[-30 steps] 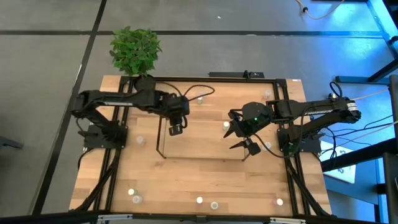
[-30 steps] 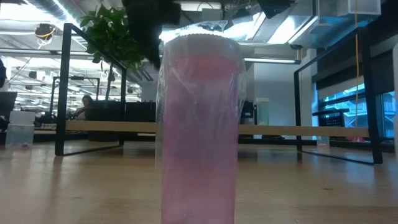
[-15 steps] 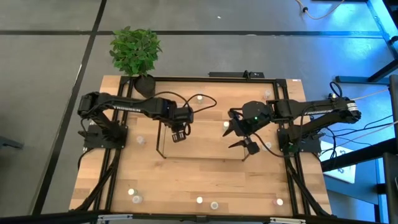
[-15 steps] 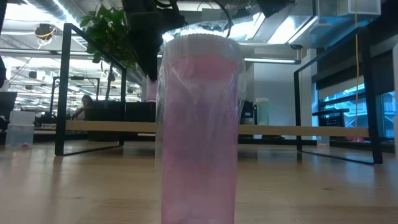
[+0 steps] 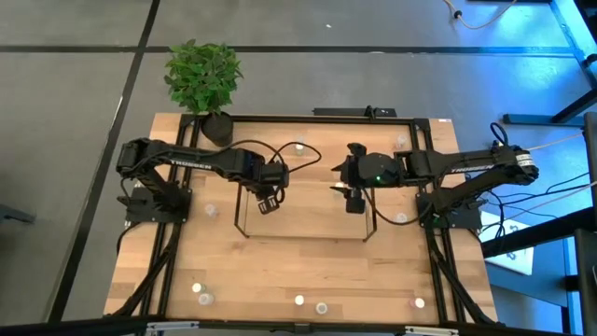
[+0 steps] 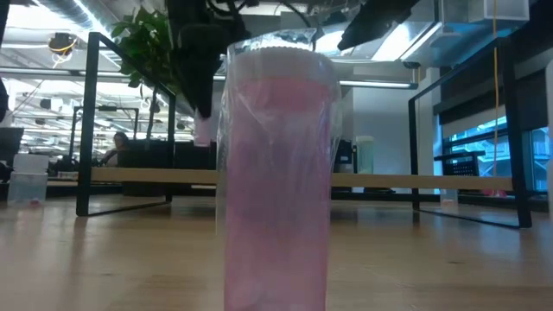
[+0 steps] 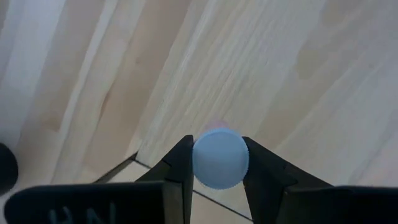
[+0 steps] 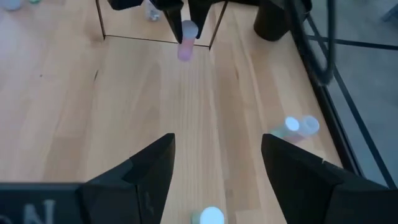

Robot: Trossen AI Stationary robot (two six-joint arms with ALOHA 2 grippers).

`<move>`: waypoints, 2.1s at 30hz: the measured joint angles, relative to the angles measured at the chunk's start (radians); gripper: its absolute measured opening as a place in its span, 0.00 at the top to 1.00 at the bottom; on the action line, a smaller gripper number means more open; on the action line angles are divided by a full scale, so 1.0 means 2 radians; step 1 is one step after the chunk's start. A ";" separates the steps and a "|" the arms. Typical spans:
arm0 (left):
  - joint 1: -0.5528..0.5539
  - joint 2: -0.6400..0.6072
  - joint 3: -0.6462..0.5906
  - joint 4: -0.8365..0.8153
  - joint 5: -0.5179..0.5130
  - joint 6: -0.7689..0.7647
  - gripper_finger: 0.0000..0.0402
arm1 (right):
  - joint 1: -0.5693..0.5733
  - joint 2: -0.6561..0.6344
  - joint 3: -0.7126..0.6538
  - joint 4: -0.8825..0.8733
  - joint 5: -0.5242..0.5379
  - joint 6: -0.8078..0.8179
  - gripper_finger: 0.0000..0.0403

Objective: Pick and place medicine bottles onto shelf by color
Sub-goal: Put the left pink pill bottle on the shelf

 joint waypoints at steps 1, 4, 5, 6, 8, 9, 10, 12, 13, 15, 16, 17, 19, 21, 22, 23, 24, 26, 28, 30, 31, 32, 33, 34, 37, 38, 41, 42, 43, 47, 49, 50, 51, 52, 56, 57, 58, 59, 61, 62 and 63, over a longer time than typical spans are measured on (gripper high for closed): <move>0.000 0.000 -0.003 -0.001 0.000 -0.001 0.77 | 0.000 0.000 0.000 0.000 0.000 0.000 0.40; 0.000 0.000 -0.015 0.012 0.000 -0.002 0.77 | 0.000 0.000 0.000 0.000 0.000 0.001 0.40; 0.000 0.000 -0.019 0.019 0.000 -0.002 0.77 | 0.000 0.000 0.000 0.000 0.000 0.001 0.40; 0.000 0.000 -0.022 0.026 0.000 -0.001 0.77 | 0.000 0.000 0.000 0.000 0.000 0.001 0.40; 0.000 0.000 -0.025 0.031 0.000 -0.001 0.77 | 0.000 0.000 0.000 0.000 0.000 0.001 0.40; 0.000 0.000 -0.025 0.032 -0.001 -0.002 0.77 | 0.000 0.000 0.000 0.000 0.000 0.001 0.40; 0.000 0.000 -0.025 0.032 -0.003 -0.002 0.77 | 0.000 0.000 0.000 0.000 0.000 0.000 0.40; 0.000 0.000 -0.025 0.033 -0.011 -0.010 0.77 | 0.000 0.000 0.000 0.000 0.000 -0.005 0.40; 0.000 0.000 -0.025 0.032 -0.014 -0.016 0.77 | 0.000 0.000 0.000 0.000 0.000 -0.006 0.40; 0.001 0.000 -0.025 0.032 -0.018 -0.024 0.77 | 0.000 0.000 0.000 0.000 0.000 -0.004 0.40; 0.001 0.000 -0.025 0.033 -0.019 -0.025 0.77 | 0.000 0.000 0.000 0.000 0.000 -0.004 0.40; 0.000 0.000 -0.025 0.033 -0.019 -0.025 0.77 | 0.000 0.000 0.000 0.000 0.000 -0.005 0.40; 0.000 0.000 -0.025 0.033 -0.019 -0.027 0.77 | 0.000 0.000 0.000 0.000 0.000 -0.006 0.40; 0.000 0.000 -0.025 0.033 -0.019 -0.027 0.77 | 0.000 0.000 0.000 0.000 0.000 -0.004 0.40; 0.000 0.000 -0.026 0.033 -0.019 -0.027 0.77 | 0.000 0.000 0.000 0.000 0.000 -0.005 0.40; 0.000 0.000 -0.026 0.033 -0.019 -0.027 0.77 | 0.000 0.000 0.000 0.000 0.000 -0.005 0.40; 0.000 0.000 -0.026 0.033 -0.019 -0.027 0.77 | 0.000 0.000 0.000 0.000 0.000 -0.006 0.40; 0.000 0.000 -0.026 0.034 -0.019 -0.027 0.77 | 0.000 0.000 0.000 0.000 0.000 -0.005 0.40; 0.000 0.000 -0.026 0.034 -0.018 -0.027 0.77 | 0.000 0.000 0.000 0.000 0.000 -0.005 0.40; 0.000 0.000 -0.026 0.034 -0.018 -0.028 0.77 | 0.000 0.000 0.000 0.000 0.000 -0.006 0.40; 0.000 0.000 -0.026 0.034 -0.018 -0.030 0.77 | 0.000 0.000 0.000 0.000 0.000 -0.005 0.40; 0.000 0.000 -0.026 0.033 -0.019 -0.035 0.77 | 0.000 0.000 0.000 0.000 0.000 -0.005 0.40; 0.000 0.000 -0.026 0.030 -0.019 -0.040 0.77 | 0.000 0.000 0.000 0.000 0.000 -0.004 0.40; 0.000 0.000 -0.028 0.030 -0.019 -0.043 0.77 | 0.000 0.000 0.000 0.000 0.000 -0.005 0.40; 0.000 0.000 -0.039 0.037 -0.020 -0.044 0.77 | 0.000 0.000 0.000 0.000 0.000 -0.005 0.40; 0.000 0.000 -0.043 0.038 -0.023 -0.044 0.77 | 0.000 0.000 0.000 0.000 0.000 -0.005 0.40; 0.001 -0.001 -0.048 0.044 -0.029 -0.042 0.77 | 0.000 0.000 0.000 0.000 0.000 -0.006 0.40; 0.001 -0.001 -0.048 0.044 -0.029 -0.042 0.77 | 0.000 0.000 0.000 0.000 0.000 -0.006 0.40; 0.001 -0.001 -0.048 0.045 -0.029 -0.042 0.77 | 0.000 0.000 0.000 0.000 0.000 -0.005 0.40; 0.001 -0.001 -0.048 0.054 -0.029 -0.041 0.77 | 0.000 0.000 0.000 0.000 0.000 -0.006 0.40; -0.002 -0.001 -0.048 0.070 -0.029 -0.035 0.77 | 0.000 0.000 0.000 0.000 0.000 -0.005 0.40; -0.004 -0.001 -0.048 0.074 -0.028 -0.030 0.77 | 0.000 0.000 0.000 0.000 0.000 -0.005 0.40; -0.004 0.000 -0.049 0.082 -0.020 -0.026 0.77 | 0.000 0.000 0.000 0.000 0.000 -0.005 0.40; -0.004 0.002 -0.050 0.084 -0.013 -0.021 0.77 | 0.000 0.000 0.000 0.000 0.000 -0.006 0.40; -0.009 0.001 -0.050 0.084 -0.012 0.006 0.77 | 0.000 0.000 -0.001 0.000 0.000 -0.005 0.40; -0.010 0.001 -0.050 0.082 -0.012 0.013 0.77 | 0.000 0.000 -0.001 0.000 0.000 -0.006 0.40; -0.010 0.001 -0.050 0.081 -0.013 0.015 0.77 | 0.000 0.000 -0.001 0.000 0.000 -0.006 0.40; -0.010 0.001 -0.050 0.079 -0.013 0.017 0.77 | 0.000 0.000 -0.001 0.000 0.000 -0.006 0.40; -0.010 0.001 -0.050 0.075 -0.014 0.023 0.77 | 0.000 0.000 -0.001 0.000 0.000 -0.005 0.40; -0.011 0.001 -0.050 0.074 -0.014 0.026 0.77 | 0.000 0.000 -0.001 0.000 0.000 -0.005 0.40; -0.011 0.001 -0.050 0.074 -0.015 0.028 0.77 | 0.000 0.000 -0.001 0.000 0.000 -0.006 0.40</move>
